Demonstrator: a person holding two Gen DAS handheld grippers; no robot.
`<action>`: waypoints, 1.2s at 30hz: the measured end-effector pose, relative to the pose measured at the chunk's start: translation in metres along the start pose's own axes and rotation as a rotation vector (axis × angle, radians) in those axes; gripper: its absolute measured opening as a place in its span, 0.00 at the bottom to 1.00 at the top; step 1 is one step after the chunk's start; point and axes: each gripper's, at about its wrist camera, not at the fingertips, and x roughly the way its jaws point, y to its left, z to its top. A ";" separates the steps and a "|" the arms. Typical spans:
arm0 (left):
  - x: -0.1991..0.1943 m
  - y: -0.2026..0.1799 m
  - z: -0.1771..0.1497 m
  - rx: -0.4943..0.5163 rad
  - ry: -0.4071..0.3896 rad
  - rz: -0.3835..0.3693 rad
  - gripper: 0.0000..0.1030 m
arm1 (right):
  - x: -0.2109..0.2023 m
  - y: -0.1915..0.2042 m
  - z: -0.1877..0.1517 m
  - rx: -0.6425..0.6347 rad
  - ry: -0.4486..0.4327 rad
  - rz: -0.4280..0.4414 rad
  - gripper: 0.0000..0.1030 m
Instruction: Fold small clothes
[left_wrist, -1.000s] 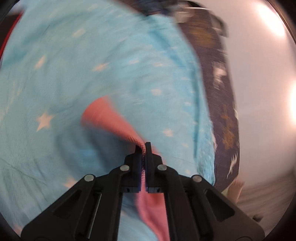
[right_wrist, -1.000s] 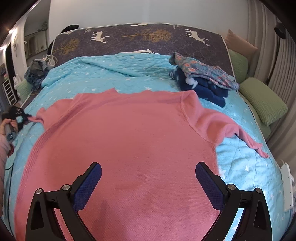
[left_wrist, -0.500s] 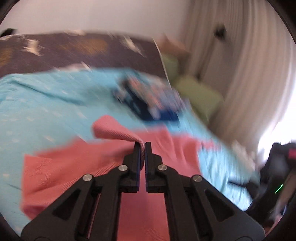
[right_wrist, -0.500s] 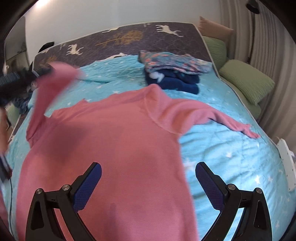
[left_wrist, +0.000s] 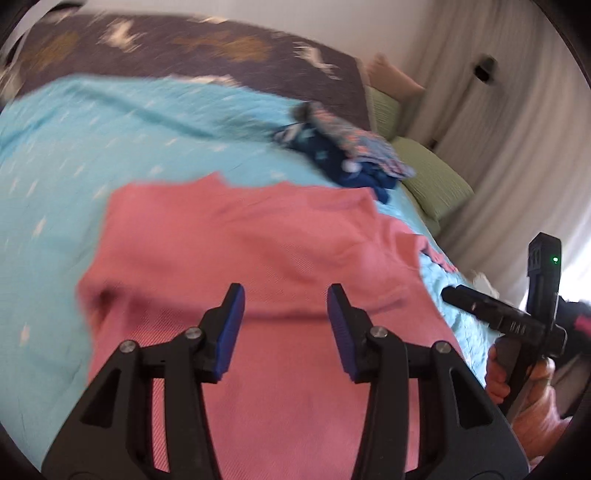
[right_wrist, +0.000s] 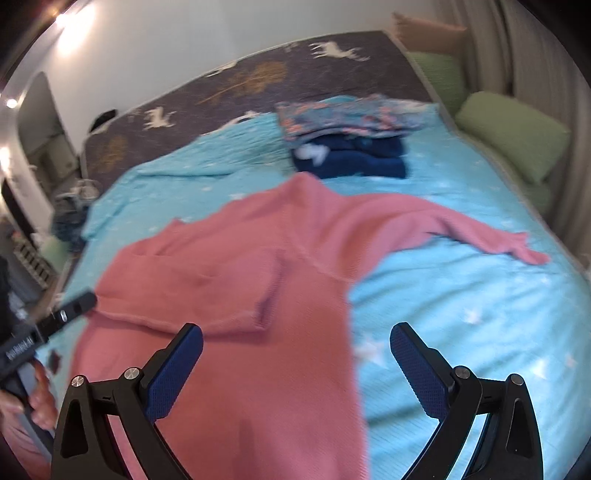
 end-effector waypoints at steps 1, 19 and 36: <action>-0.005 0.012 -0.007 -0.037 0.007 0.012 0.46 | 0.004 0.000 0.001 0.014 0.019 0.038 1.00; 0.028 0.040 -0.014 -0.148 0.035 -0.075 0.46 | 0.102 0.003 0.042 0.274 0.241 0.423 0.68; 0.013 0.093 0.011 -0.336 -0.226 0.191 0.54 | -0.036 0.045 0.116 0.081 -0.148 0.668 0.04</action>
